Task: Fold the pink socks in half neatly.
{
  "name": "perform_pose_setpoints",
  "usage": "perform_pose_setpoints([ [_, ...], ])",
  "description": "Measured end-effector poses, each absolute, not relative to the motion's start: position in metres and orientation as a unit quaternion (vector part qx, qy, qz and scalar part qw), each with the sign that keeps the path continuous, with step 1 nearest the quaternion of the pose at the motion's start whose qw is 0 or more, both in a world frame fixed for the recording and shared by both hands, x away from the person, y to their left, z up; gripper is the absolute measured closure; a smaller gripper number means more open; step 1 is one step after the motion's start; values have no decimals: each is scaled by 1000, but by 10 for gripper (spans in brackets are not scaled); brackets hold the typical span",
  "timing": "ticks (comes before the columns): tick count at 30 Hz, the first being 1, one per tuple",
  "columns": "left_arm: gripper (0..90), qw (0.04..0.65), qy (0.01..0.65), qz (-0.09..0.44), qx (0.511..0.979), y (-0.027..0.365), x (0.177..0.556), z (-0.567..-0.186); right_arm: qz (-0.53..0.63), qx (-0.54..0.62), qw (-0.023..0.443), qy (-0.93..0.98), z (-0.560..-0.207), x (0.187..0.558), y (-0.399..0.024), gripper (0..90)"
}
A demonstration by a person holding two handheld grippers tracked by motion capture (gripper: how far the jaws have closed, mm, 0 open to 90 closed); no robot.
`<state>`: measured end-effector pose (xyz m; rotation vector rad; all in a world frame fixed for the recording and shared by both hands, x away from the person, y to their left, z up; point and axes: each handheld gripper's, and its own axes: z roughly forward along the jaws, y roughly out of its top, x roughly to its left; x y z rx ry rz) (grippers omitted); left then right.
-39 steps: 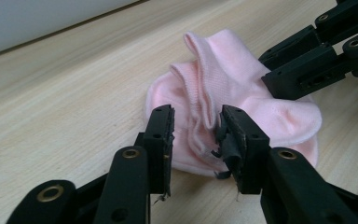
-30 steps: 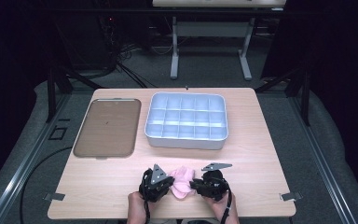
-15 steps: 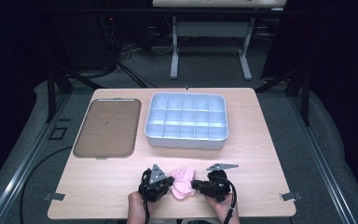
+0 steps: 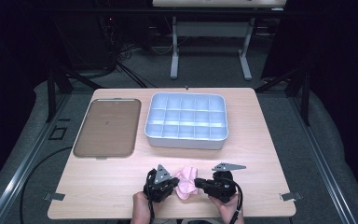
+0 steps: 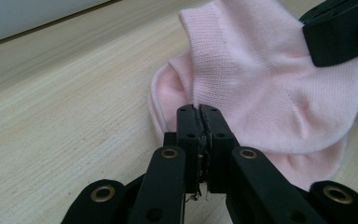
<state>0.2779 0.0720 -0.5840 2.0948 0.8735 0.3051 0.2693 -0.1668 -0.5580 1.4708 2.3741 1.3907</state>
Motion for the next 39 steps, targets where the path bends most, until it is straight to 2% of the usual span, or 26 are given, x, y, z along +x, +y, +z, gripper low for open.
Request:
perform_pose_setpoints([
  [26, 866, 417, 349, 110, 832, 69, 282, -584, 442, 425, 5, 790, -559, 281, -128, 855],
  [39, 864, 421, 345, 100, 833, 72, 283, -584, 450, 423, 5, 787, -560, 281, -130, 855],
])
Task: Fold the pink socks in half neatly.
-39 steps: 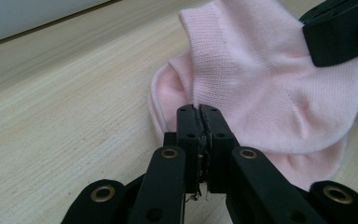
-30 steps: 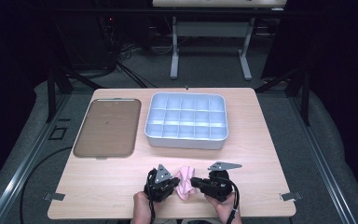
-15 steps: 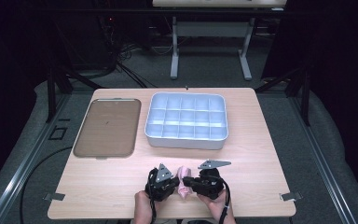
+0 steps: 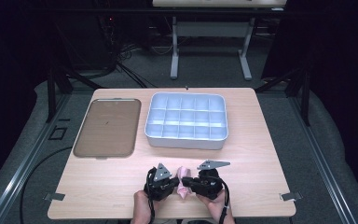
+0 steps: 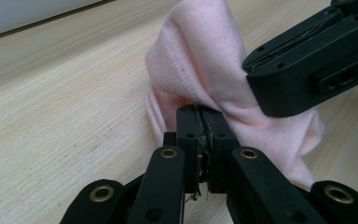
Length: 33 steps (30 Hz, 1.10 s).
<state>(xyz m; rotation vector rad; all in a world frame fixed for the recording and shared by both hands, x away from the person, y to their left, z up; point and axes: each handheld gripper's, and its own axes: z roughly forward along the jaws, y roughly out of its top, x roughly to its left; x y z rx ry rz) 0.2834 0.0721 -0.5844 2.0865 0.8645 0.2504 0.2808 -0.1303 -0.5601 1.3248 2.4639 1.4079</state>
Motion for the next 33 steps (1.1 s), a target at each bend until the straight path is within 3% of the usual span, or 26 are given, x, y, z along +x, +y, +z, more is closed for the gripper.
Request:
perform_pose_setpoints([
  [21, 862, 430, 339, 79, 833, 71, 286, -585, 452, 438, 3, 777, -562, 280, -137, 853],
  [33, 774, 440, 331, 78, 831, 79, 282, -576, 455, 444, 10, 772, -560, 279, -147, 852],
])
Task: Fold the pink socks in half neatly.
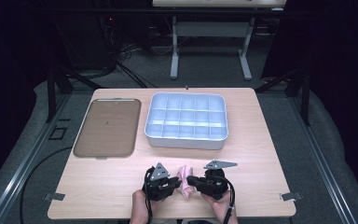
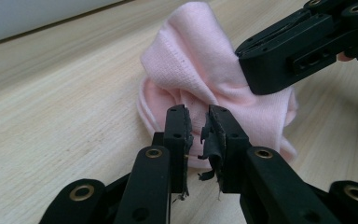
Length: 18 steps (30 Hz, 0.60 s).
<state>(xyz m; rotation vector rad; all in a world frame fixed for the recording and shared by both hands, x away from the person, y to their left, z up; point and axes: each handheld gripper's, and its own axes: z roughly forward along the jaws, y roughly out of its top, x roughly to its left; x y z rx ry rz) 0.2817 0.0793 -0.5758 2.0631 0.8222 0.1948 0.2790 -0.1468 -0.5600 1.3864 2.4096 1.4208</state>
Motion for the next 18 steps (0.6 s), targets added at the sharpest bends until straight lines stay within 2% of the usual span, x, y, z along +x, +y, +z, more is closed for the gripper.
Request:
perform_pose_setpoints([
  [18, 802, 418, 349, 81, 835, 83, 291, -584, 449, 440, 16, 778, -556, 281, -145, 848],
])
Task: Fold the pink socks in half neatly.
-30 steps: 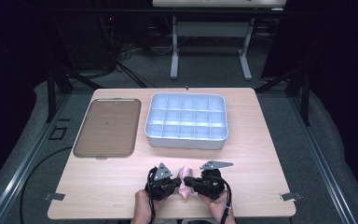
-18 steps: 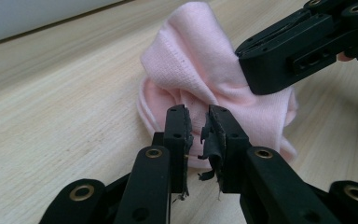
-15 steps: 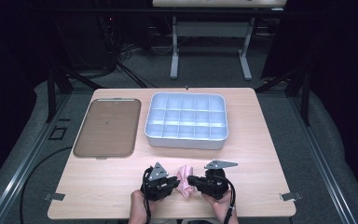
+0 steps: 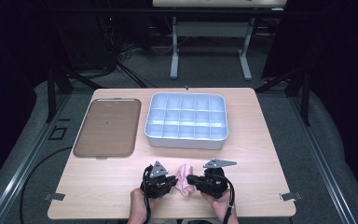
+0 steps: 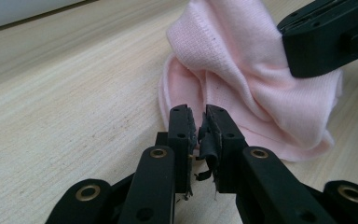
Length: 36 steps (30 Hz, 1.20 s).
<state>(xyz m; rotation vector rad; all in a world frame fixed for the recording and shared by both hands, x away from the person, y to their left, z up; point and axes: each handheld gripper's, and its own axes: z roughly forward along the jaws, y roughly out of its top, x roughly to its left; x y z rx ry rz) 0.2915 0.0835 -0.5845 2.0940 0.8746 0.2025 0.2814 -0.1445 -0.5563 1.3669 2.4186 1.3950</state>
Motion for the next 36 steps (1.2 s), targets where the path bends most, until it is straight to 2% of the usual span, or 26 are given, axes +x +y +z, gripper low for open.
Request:
perform_pose_setpoints([
  [9, 790, 425, 356, 75, 829, 93, 294, -584, 434, 423, 11, 795, -564, 288, -123, 842],
  [12, 789, 434, 368, 81, 818, 108, 297, -576, 429, 419, 13, 800, -565, 289, -120, 842],
  [16, 790, 453, 355, 87, 813, 116, 298, -560, 430, 419, 6, 799, -568, 291, -119, 840],
  [24, 786, 454, 290, 89, 838, 80, 307, -535, 428, 415, 7, 803, -571, 291, -118, 838],
  [29, 797, 416, 270, 74, 865, 63, 316, -541, 427, 412, 11, 805, -571, 290, -117, 836],
  [36, 862, 385, 281, 90, 875, 60, 322, -556, 430, 410, 8, 804, -573, 288, -118, 822],
])
